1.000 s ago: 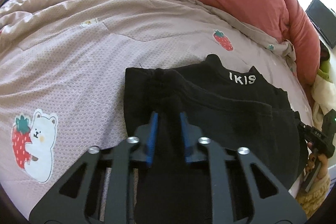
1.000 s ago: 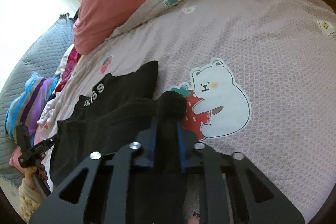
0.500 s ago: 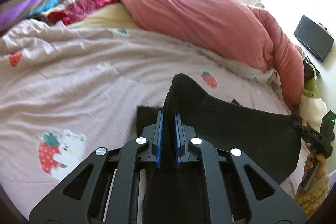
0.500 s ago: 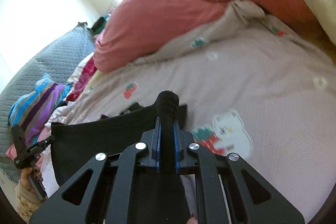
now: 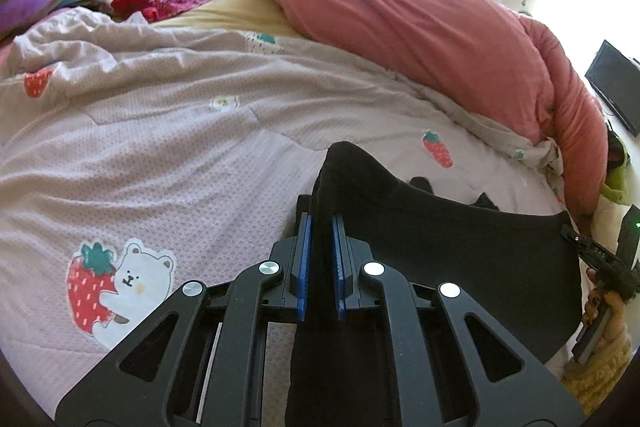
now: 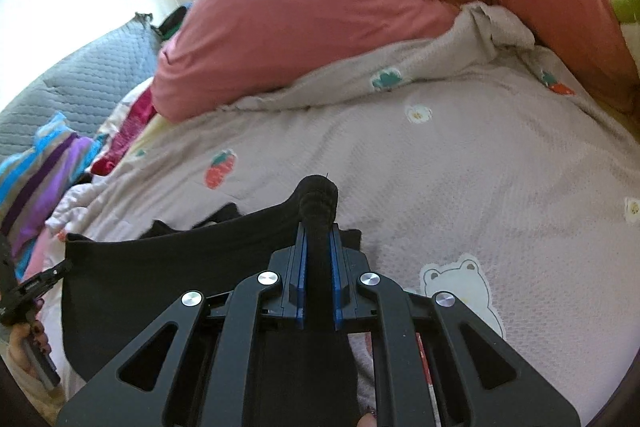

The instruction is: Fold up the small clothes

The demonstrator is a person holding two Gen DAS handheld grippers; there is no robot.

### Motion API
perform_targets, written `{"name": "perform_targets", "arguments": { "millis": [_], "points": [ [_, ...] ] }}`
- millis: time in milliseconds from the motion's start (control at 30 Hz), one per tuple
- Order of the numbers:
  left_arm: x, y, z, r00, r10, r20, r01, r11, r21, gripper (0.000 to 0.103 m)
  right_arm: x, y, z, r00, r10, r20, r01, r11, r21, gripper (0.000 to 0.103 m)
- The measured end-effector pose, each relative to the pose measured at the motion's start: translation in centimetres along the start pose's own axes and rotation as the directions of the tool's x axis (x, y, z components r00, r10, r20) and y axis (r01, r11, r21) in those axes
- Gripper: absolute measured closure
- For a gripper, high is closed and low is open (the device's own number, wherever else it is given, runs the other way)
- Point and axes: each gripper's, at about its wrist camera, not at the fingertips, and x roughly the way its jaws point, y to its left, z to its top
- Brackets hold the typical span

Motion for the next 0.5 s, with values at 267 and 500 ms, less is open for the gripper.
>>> {"name": "perform_targets", "arguments": {
  "millis": [267, 500],
  "points": [
    [2.4, 0.9, -1.1, 0.998, 0.03, -0.06, -0.031, 0.999, -0.017, 0.099, 2.7, -1.3, -1.7, 0.996, -0.07, -0.059, 0.071, 0.997, 0.017, 0.091],
    [3.1, 1.1, -2.1, 0.994, 0.069, -0.079, -0.07, 0.998, -0.003, 0.093, 2.8, -2.2, -2.7, 0.991, -0.12, -0.057, 0.123, 0.991, 0.056, 0.061]
  ]
}}
